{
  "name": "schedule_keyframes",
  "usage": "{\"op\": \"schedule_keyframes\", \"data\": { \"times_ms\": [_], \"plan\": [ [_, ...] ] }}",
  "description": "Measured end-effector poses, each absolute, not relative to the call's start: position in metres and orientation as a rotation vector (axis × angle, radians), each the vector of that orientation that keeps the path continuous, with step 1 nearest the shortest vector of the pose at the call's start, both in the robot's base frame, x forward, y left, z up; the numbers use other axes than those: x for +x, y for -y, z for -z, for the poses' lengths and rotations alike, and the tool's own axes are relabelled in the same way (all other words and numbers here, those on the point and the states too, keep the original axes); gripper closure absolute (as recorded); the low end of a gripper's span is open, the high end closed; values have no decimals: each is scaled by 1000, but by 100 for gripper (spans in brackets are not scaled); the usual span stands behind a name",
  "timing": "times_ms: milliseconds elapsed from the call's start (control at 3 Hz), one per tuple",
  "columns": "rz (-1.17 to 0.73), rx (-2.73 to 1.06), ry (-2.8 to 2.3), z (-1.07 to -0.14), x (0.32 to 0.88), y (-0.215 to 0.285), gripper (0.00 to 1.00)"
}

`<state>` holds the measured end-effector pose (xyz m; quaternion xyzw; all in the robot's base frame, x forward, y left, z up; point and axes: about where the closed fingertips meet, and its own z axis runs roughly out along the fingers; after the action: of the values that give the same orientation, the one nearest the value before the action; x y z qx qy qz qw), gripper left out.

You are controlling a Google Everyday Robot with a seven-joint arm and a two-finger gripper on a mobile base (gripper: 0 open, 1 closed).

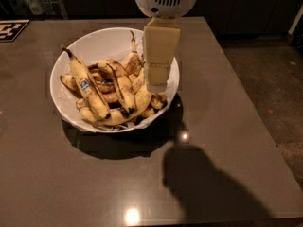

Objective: Pick banana from white bowl

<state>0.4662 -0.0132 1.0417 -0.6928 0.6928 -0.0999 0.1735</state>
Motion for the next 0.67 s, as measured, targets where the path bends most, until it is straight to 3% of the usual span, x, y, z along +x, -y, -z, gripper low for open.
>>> {"op": "schedule_keyframes", "data": {
  "times_ms": [667],
  "plan": [
    [265,-1948,-1918,-1047,470,-4,0]
  ]
}}
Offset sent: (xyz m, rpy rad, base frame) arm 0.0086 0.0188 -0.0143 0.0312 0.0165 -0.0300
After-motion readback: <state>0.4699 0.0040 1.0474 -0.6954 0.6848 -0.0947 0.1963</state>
